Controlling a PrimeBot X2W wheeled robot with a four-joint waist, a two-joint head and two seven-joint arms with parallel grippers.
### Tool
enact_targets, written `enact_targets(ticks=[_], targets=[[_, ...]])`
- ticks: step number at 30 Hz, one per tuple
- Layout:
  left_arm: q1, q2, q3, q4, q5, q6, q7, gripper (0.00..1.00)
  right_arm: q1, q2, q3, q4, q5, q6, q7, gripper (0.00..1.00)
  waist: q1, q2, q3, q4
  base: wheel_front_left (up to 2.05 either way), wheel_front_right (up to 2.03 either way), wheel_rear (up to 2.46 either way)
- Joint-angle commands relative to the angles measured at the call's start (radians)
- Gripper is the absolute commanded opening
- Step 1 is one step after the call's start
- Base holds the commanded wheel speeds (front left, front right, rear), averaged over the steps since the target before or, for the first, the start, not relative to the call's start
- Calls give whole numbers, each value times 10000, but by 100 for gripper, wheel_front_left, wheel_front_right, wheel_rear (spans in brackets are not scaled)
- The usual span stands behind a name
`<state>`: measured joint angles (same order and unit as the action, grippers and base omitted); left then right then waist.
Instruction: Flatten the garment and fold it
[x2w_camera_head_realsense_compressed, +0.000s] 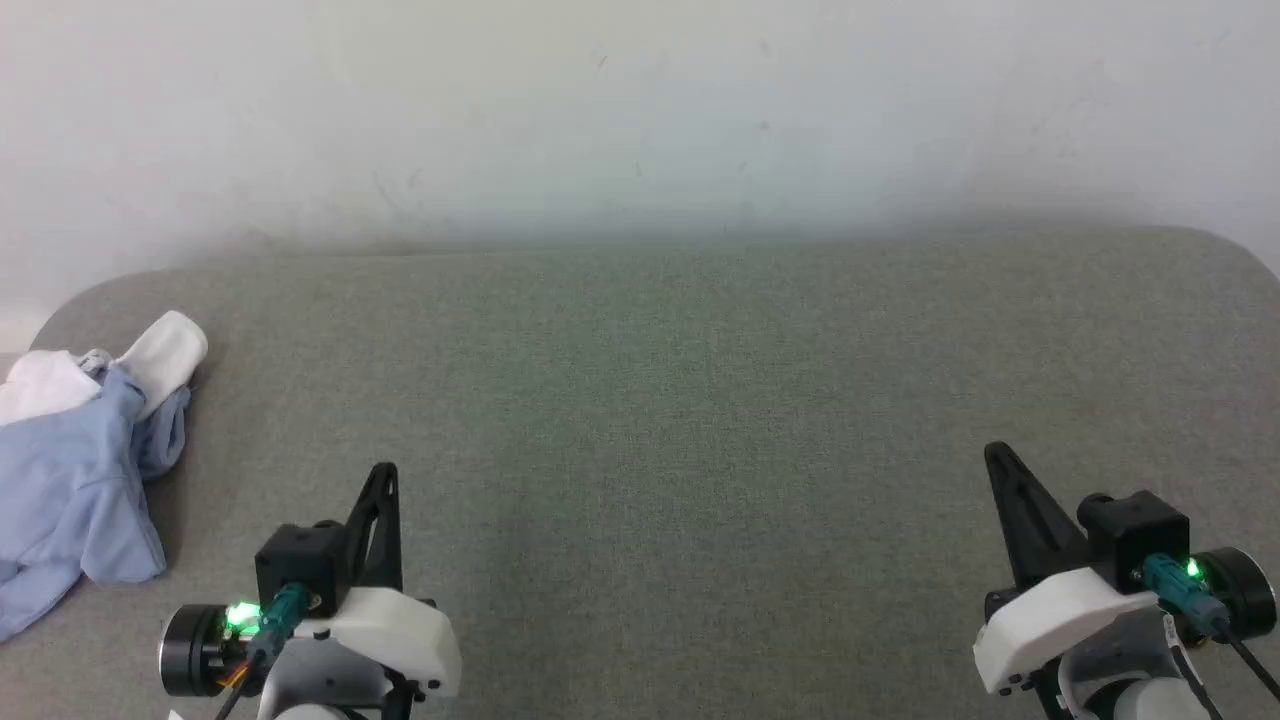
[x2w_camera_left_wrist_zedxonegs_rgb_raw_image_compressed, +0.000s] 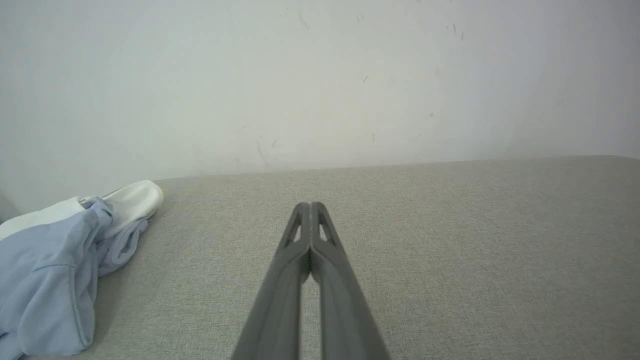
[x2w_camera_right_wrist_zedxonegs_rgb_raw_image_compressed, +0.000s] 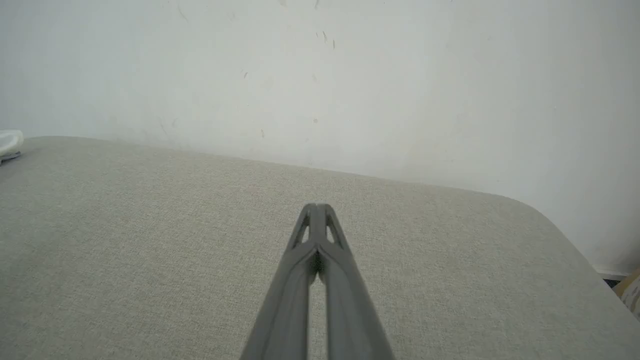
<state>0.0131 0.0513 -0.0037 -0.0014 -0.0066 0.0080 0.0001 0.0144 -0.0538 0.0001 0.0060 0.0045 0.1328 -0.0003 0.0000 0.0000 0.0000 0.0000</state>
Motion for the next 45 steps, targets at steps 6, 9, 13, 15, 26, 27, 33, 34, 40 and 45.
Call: enact_targets(ticks=[6, 9, 13, 15, 26, 27, 33, 34, 40, 45], targets=[[-131, -11, 37, 14, 66, -80, -1, 0, -144, 36, -1, -60, -45, -21, 3, 0, 0, 0, 0, 0, 0, 0, 0], [-131, -11, 37, 14, 66, -80, -1, 0, -144, 36, -1, -60, -45, -21, 3, 0, 0, 0, 0, 0, 0, 0, 0], [-131, -11, 37, 14, 66, -80, -1, 0, -144, 36, -1, -60, -45, -21, 3, 0, 0, 0, 0, 0, 0, 0, 0], [-131, -11, 37, 14, 66, -80, -1, 0, -144, 36, -1, -60, -45, -21, 3, 0, 0, 0, 0, 0, 0, 0, 0], [-131, -11, 37, 14, 66, -80, -1, 0, -144, 36, -1, -60, -45, -21, 3, 0, 0, 0, 0, 0, 0, 0, 0], [-131, -11, 37, 14, 66, -80, -1, 0, -144, 36, -1, -60, -45, -21, 3, 0, 0, 0, 0, 0, 0, 0, 0], [-131, -11, 37, 14, 66, -80, -1, 0, -144, 36, -1, -60, -45, -21, 3, 0, 0, 0, 0, 0, 0, 0, 0], [-131, -11, 37, 14, 66, -80, -1, 0, -144, 36, -1, -60, -45, -21, 3, 0, 0, 0, 0, 0, 0, 0, 0], [4, 0, -10, 0, -2, 6, -1, 100, 10, -6, -2, 12, 5, 0, -1, 100, 0, -1, 0, 0, 0, 0, 0], [7, 0, -44, 36, -39, 28, -65, 100, 8, -7, -12, 51, 50, -1, -64, 100, 0, 0, 3, -1, 0, 0, 0]])
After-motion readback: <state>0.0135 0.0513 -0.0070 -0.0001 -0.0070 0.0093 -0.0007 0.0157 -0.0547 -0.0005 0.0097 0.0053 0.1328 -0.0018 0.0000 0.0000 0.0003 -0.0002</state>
